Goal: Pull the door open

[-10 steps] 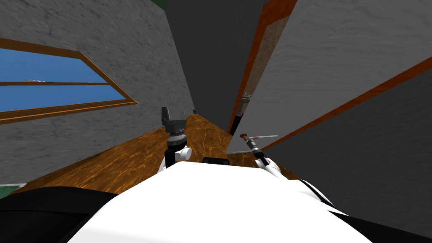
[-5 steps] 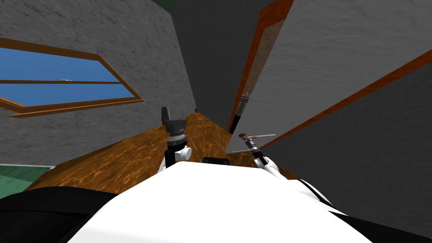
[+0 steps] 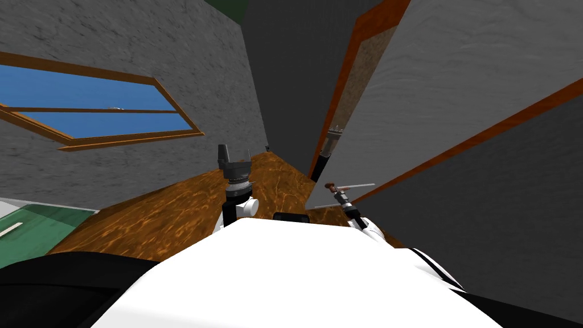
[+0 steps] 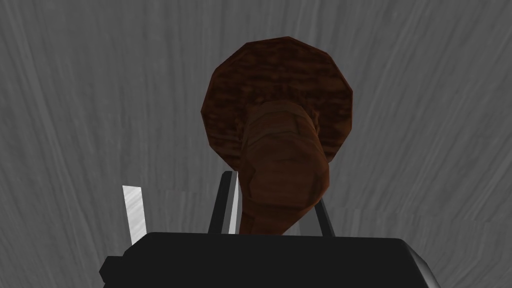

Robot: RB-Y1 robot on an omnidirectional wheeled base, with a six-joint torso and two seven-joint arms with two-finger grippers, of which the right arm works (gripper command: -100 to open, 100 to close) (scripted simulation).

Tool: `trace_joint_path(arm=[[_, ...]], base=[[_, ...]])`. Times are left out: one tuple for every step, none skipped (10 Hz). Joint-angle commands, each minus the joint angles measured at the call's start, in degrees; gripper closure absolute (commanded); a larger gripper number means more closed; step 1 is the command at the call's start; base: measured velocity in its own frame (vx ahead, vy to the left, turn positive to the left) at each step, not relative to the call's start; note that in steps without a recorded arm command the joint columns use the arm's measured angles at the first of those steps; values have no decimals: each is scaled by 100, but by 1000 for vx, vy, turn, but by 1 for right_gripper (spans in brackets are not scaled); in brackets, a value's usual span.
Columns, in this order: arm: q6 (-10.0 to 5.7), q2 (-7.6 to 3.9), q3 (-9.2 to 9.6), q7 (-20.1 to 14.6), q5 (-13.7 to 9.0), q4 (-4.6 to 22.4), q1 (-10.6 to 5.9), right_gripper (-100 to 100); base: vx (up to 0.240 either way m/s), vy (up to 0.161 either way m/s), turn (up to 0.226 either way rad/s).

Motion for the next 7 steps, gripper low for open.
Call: trace_joint_path(arm=[[-278, -93, -2, -38, -10, 31, 217, 100], [-465, -155, -9, -67, -22, 88, 322, 100], [-465, -155, -9, -67, -22, 88, 322, 100], [-656, -218, -17, -97, -34, 147, 429, 100], [-656, -218, -17, -97, -34, 147, 429, 100], [-847, -282, -23, -127, -46, 205, 536, 100], [-1032, -344, -30, -155, -58, 262, 641, 100]], base=[[-73, -33, 111], [-77, -42, 129], [-49, -24, 33], [-43, -9, 103], [-32, -16, 38], [-35, -22, 84], [-49, -35, 167]])
